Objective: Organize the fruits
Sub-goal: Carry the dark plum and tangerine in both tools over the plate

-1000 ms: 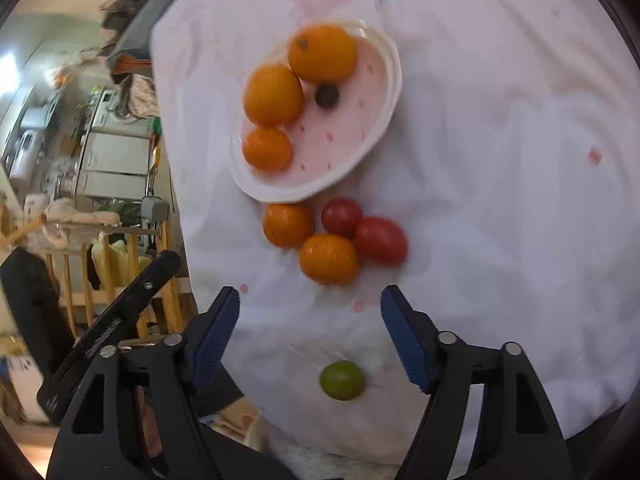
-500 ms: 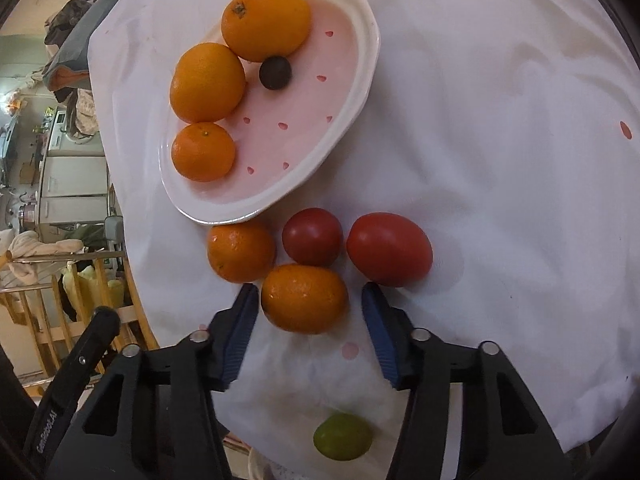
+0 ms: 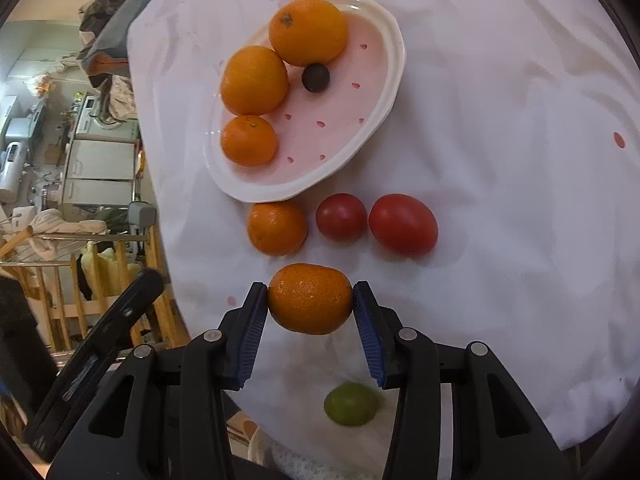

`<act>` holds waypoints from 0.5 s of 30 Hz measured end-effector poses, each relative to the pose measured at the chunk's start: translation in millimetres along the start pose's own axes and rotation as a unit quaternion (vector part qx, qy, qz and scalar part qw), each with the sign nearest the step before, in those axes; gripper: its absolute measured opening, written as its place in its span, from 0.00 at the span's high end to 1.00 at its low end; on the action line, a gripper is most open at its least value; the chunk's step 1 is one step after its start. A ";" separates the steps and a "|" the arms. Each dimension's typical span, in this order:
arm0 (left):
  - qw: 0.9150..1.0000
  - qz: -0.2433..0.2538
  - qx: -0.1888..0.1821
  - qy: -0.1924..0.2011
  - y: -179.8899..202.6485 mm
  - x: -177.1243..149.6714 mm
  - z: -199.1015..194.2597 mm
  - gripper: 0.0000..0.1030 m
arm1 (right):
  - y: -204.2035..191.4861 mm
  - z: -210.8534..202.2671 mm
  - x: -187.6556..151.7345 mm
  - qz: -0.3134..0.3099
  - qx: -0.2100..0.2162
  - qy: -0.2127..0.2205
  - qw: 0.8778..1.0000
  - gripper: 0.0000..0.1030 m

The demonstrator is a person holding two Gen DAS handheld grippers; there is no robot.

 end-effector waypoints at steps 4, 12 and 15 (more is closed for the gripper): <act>1.000 0.004 0.001 0.003 1.7 -0.2 0.4 0.80 | -8.0 -14.0 -7.2 -0.023 0.002 0.006 1.000 0.55; 1.000 0.012 0.009 0.022 5.3 1.4 -5.6 0.80 | -6.5 -53.2 -15.0 -0.070 -0.006 0.048 0.996 0.55; 0.999 0.014 0.007 0.029 7.3 1.7 -7.8 0.80 | -2.3 -67.1 -13.6 -0.081 -0.013 0.068 0.994 0.55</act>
Point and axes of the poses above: each gripper's, at about its wrist camera, not at the fingertips, and z roughly the way its jaws point, y to its right, x to its top, the point moved 8 cm from there along z, roughly the way its jaws point, and after that the axes turned 15 degrees about -y, right-handed, at the moved point
